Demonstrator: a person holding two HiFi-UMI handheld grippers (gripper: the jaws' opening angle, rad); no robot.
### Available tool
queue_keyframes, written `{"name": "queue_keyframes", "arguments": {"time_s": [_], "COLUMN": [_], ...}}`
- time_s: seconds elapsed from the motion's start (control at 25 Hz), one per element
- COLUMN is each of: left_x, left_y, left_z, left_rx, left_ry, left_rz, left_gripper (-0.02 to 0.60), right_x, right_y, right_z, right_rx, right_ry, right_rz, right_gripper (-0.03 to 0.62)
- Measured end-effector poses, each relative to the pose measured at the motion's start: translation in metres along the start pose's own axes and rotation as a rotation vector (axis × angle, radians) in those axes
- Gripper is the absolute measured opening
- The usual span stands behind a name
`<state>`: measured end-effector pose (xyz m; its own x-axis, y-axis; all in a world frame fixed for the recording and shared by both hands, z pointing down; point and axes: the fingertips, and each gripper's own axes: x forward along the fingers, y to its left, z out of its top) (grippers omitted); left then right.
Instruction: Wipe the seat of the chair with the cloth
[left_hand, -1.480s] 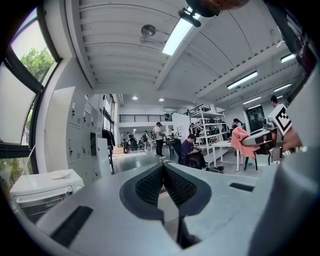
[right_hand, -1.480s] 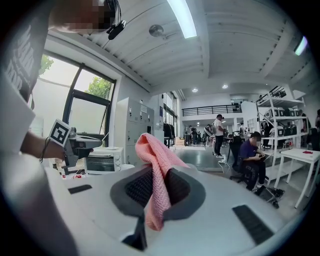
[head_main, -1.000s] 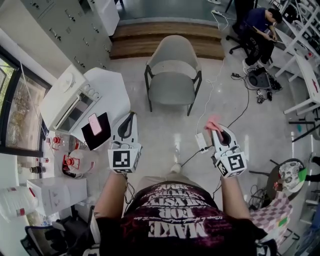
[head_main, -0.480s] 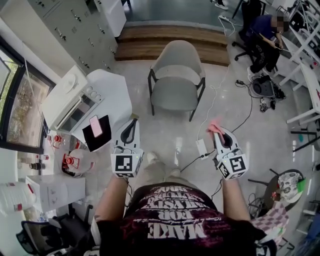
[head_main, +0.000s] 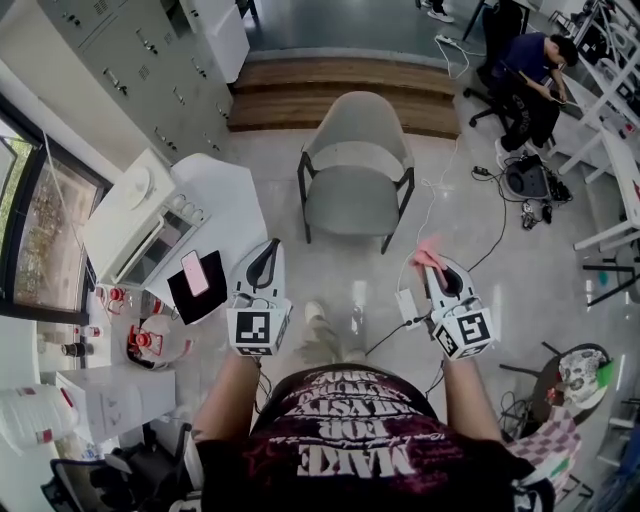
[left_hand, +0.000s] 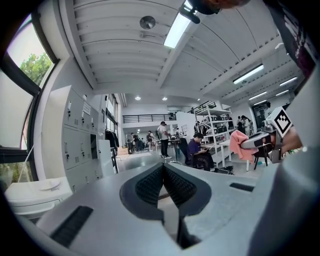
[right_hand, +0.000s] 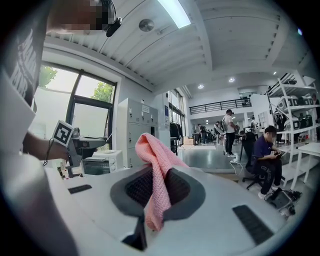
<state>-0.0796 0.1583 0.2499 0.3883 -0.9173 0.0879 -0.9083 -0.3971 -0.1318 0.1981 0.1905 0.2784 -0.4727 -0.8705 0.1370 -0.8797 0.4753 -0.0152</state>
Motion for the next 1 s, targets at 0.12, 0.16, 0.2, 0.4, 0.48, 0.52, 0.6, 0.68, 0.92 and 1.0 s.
{"name": "queue_keyframes", "arguments": {"time_s": [0.12,0.16,0.2,0.4,0.48,0.52,0.6,0.68,0.92,1.0], "left_x": [0.02,0.027,0.034,0.068,0.081,0.088,0.101,0.114,0.147,0.156], "left_y": [0.011,0.014,0.017,0.034,0.041,0.045,0.054,0.063,0.09,0.1], "left_z": [0.0,-0.001,-0.001,-0.004,-0.007,-0.009,-0.012,-0.013,-0.009,-0.01], "left_rx": [-0.005,-0.006,-0.004,-0.012,-0.011,-0.009,-0.009,-0.011,-0.006,-0.011], "left_ry": [0.007,0.01,0.01,0.011,0.017,0.02,0.027,0.028,0.016,0.015], "left_rz": [-0.01,-0.016,-0.021,-0.039,-0.05,-0.055,-0.064,-0.069,-0.095,-0.105], "left_gripper": [0.006,0.006,0.006,0.005,0.006,0.006,0.006,0.005,0.005,0.006], "right_x": [0.02,0.026,0.033,0.068,0.083,0.09,0.105,0.119,0.157,0.172], "right_y": [-0.006,-0.008,-0.01,-0.018,-0.021,-0.022,-0.024,-0.026,-0.034,-0.034], "right_z": [0.004,0.004,0.004,0.007,0.008,0.009,0.011,0.014,0.024,0.027], "right_rx": [0.002,0.005,0.008,0.011,0.009,0.008,0.004,-0.002,-0.003,-0.001], "right_ry": [0.006,0.008,0.011,0.018,0.023,0.025,0.03,0.032,0.038,0.04], "right_rz": [-0.005,-0.007,-0.008,-0.004,-0.004,-0.005,-0.006,-0.007,-0.032,-0.038], "right_gripper": [0.031,0.031,0.032,0.032,0.032,0.032,0.031,0.031,0.032,0.032]}}
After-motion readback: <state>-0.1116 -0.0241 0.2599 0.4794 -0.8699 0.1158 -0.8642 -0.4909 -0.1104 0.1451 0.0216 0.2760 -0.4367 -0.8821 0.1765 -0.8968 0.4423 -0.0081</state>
